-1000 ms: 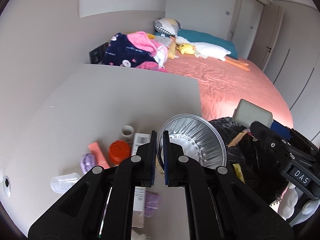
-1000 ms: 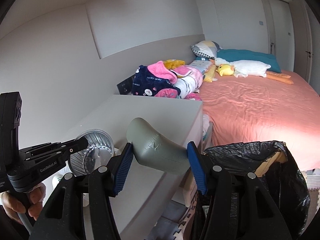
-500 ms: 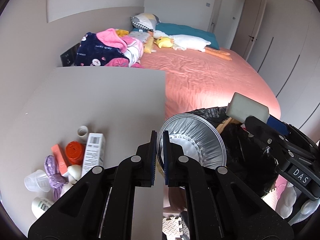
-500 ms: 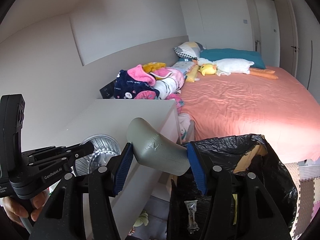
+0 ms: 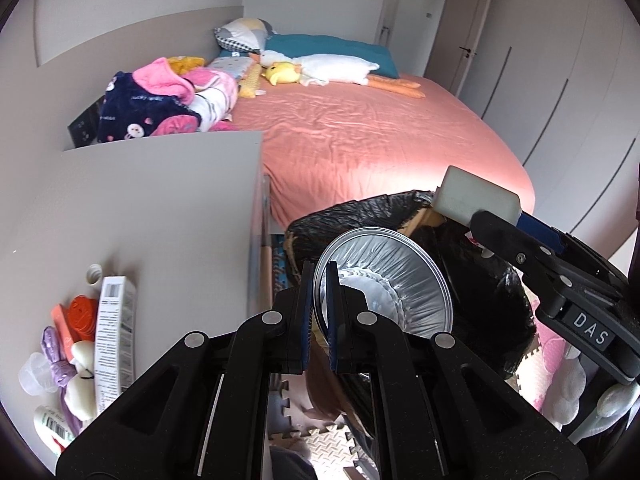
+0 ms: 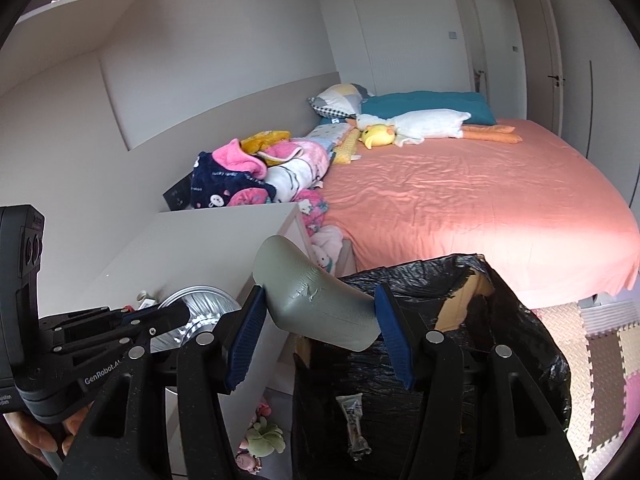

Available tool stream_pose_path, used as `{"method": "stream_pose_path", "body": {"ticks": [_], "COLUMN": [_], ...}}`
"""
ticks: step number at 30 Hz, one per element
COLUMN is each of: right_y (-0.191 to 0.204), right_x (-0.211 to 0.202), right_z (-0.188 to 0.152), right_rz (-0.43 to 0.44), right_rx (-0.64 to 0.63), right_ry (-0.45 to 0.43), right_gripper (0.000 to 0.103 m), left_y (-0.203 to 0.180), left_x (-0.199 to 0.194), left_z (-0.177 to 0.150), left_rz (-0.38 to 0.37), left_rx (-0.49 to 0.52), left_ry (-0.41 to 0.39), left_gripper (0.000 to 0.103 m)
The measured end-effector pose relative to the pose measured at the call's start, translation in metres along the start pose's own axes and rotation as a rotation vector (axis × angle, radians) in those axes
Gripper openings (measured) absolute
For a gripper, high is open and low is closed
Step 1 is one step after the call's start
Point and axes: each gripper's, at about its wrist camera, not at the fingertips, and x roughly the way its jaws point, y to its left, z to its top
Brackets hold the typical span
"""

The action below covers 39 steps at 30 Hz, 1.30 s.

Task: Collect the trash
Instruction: 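Carry the foil tray and grey-green object to the bin and release both, then move both grippers back to the desk toward the plastic cup and white box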

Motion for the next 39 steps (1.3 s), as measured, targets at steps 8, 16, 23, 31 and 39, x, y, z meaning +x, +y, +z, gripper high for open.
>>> {"method": "stream_pose_path", "body": {"ticks": [8, 16, 23, 31, 39], "right_y": [-0.026, -0.078, -0.078, -0.057, -0.030], "right_x": [-0.011, -0.025, -0.021, -0.020, -0.012], "right_z": [0.003, 0.004, 0.000, 0.001, -0.001], "right_rz": [-0.063, -0.250, -0.232, -0.194, -0.154], "right_rx": [0.045, 0.223, 0.218, 0.184, 0.142], "right_ry": [-0.030, -0.088, -0.072, -0.068, -0.044], "right_gripper": [0.058, 0.081, 0.081, 0.081, 0.081], "left_y": [-0.023, -0.036, -0.033, -0.020, 0.009], "left_x": [0.013, 0.027, 0.023, 0.010, -0.005], "left_z": [0.004, 0.007, 0.004, -0.001, -0.009], "left_rz": [-0.101, -0.200, -0.197, -0.161, -0.112], "left_rx": [0.036, 0.014, 0.020, 0.003, -0.029], "left_ry": [0.041, 0.079, 0.073, 0.057, 0.035], "left_gripper": [0.006, 0.096, 0.096, 0.096, 0.096]}}
